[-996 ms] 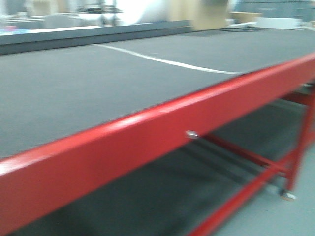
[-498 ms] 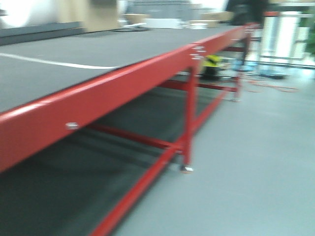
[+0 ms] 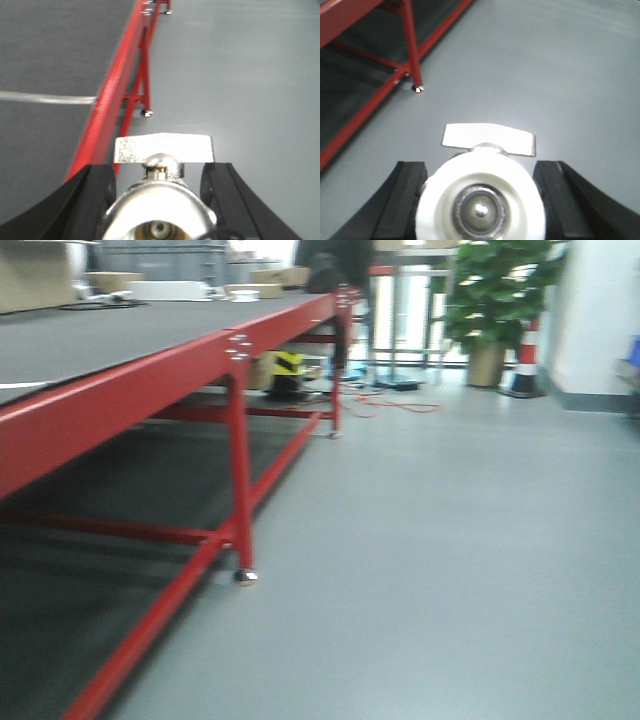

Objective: Place valve from conveyor to right shelf box

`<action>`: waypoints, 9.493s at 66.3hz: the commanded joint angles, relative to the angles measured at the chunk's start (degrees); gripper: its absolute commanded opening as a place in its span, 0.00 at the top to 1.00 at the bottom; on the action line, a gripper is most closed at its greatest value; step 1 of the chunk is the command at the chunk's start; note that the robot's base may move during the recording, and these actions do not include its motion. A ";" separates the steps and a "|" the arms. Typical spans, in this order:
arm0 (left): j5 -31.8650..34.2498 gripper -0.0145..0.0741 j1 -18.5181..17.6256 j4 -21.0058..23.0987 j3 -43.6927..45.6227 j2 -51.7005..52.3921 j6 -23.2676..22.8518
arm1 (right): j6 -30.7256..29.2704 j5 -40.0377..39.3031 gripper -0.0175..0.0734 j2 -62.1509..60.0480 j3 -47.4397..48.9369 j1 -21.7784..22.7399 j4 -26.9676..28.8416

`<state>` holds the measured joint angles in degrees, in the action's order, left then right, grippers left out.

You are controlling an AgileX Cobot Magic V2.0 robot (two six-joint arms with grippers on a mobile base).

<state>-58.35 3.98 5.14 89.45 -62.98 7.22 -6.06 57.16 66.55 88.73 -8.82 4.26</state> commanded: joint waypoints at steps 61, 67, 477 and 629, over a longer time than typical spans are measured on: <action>2.91 0.96 -0.39 0.61 0.54 0.62 -0.38 | -0.02 -4.01 0.98 -0.85 0.98 -0.03 -0.40; 2.91 0.96 -0.39 0.61 0.54 0.62 -0.38 | -0.02 -4.01 0.98 -0.85 0.98 -0.03 -0.40; 2.91 0.96 -0.39 0.61 0.54 0.40 -0.38 | -0.02 -4.01 0.98 -0.85 0.98 -0.03 -0.40; 2.12 0.58 -26.57 4.85 22.78 -42.79 6.76 | -2.57 -4.29 0.46 36.25 22.85 -16.96 9.93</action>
<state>-56.51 -22.29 9.52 111.25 -106.18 13.90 -8.30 55.16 103.80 110.65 -25.75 14.04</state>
